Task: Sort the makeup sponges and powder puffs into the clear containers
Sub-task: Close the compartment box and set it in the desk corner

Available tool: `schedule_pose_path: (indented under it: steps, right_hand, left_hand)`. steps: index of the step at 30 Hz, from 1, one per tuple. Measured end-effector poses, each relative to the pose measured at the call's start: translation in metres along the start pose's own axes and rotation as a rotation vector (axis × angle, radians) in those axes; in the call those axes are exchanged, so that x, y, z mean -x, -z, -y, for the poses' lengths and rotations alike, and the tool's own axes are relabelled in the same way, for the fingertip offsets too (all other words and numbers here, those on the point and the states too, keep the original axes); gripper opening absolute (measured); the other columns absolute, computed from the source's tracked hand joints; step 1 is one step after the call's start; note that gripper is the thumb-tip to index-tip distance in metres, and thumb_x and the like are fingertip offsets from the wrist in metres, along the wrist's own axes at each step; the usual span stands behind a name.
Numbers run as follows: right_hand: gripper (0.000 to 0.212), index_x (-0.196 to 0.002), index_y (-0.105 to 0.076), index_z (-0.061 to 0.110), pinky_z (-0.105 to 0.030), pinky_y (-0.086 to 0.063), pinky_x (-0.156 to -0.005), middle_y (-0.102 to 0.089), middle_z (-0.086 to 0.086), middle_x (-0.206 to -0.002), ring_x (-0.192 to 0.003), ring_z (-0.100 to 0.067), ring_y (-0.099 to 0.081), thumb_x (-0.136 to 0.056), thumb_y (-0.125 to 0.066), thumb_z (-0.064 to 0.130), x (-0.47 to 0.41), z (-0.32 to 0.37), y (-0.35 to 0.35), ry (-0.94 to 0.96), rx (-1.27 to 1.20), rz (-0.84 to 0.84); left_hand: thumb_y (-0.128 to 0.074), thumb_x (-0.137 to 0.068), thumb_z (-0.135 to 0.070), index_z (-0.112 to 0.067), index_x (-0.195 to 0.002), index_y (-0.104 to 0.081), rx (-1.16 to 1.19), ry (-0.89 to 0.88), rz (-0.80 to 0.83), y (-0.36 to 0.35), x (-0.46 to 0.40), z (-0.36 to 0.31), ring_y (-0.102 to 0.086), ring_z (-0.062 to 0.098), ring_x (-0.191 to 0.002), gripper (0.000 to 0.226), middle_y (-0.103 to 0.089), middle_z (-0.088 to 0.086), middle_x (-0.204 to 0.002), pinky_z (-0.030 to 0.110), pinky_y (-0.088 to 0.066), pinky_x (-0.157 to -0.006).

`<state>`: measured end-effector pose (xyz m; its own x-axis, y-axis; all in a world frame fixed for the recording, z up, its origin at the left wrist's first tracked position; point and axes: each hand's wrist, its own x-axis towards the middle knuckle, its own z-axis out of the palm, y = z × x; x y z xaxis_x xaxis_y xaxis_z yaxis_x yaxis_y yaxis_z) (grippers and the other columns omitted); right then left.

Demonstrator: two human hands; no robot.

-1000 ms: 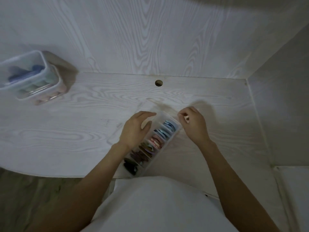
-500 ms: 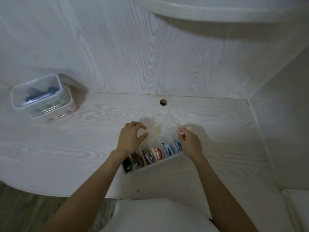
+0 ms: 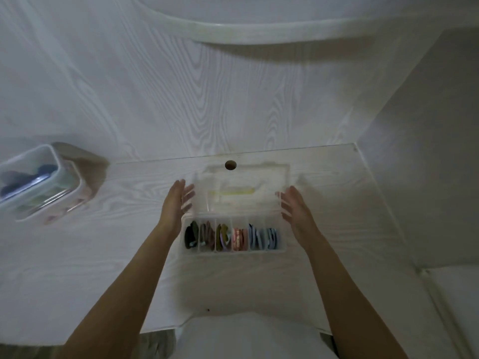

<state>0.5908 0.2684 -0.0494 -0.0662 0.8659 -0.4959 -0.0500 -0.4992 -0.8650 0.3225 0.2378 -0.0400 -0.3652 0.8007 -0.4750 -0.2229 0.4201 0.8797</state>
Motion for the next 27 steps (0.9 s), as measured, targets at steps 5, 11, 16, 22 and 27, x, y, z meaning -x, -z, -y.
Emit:
schedule_pose_path:
  steps: [5, 11, 16, 22, 27]
  right_hand:
    - [0.053, -0.103, -0.066, 0.029, -0.032, -0.034, -0.092, -0.071, 0.003, -0.098, -0.107, -0.012, -0.057, -0.099, -0.018, 0.050, 0.017, 0.028, 0.007, 0.194, 0.174, 0.011]
    - [0.057, -0.124, -0.054, 0.031, -0.041, -0.033, -0.104, -0.033, -0.007, -0.147, -0.133, -0.027, -0.030, -0.078, -0.053, 0.065, 0.043, -0.025, 0.008, 0.456, 1.095, 0.054]
    - [0.080, -0.140, -0.026, 0.044, -0.037, -0.025, -0.107, -0.002, 0.000, -0.157, -0.142, -0.018, -0.009, -0.073, -0.069, 0.055, 0.052, -0.049, 0.005, 0.319, 0.816, 0.143]
    - [0.074, -0.137, -0.027, 0.047, -0.025, -0.031, -0.094, -0.025, 0.003, -0.147, -0.130, -0.013, -0.034, -0.077, -0.069, 0.048, 0.054, -0.051, 0.003, 0.324, 0.663, 0.159]
    - [0.076, -0.138, -0.029, 0.043, -0.026, -0.031, -0.098, -0.023, -0.001, -0.150, -0.133, -0.015, -0.032, -0.076, -0.071, 0.045, 0.050, -0.051, 0.025, 0.368, 0.660, 0.084]
  left_hand:
    - [-0.019, -0.096, -0.056, -0.017, -0.107, -0.068, -0.052, -0.106, 0.053, 0.013, 0.029, -0.016, -0.064, 0.015, -0.100, 0.063, -0.074, 0.003, -0.090, 0.030, -0.038, -0.095]
    - [-0.068, -0.063, -0.056, -0.038, -0.126, -0.046, -0.622, -0.358, 0.112, 0.027, 0.054, 0.017, -0.043, -0.009, -0.117, 0.068, -0.048, -0.033, -0.125, 0.018, -0.032, -0.103]
    - [-0.083, -0.064, -0.038, -0.034, -0.147, -0.009, -0.484, -0.064, 0.088, 0.026, 0.058, 0.051, -0.026, 0.023, -0.138, 0.111, -0.026, 0.004, -0.151, 0.037, -0.031, -0.106]
    - [-0.072, -0.049, -0.064, -0.021, -0.128, -0.052, -0.557, -0.040, -0.057, 0.022, 0.065, 0.058, -0.057, 0.022, -0.110, 0.092, -0.062, 0.003, -0.120, 0.038, -0.048, -0.091]
    - [-0.072, -0.059, -0.060, -0.020, -0.129, -0.052, -0.665, -0.081, -0.030, -0.003, 0.063, 0.055, -0.060, 0.020, -0.104, 0.083, -0.065, 0.003, -0.115, 0.034, -0.049, -0.087]
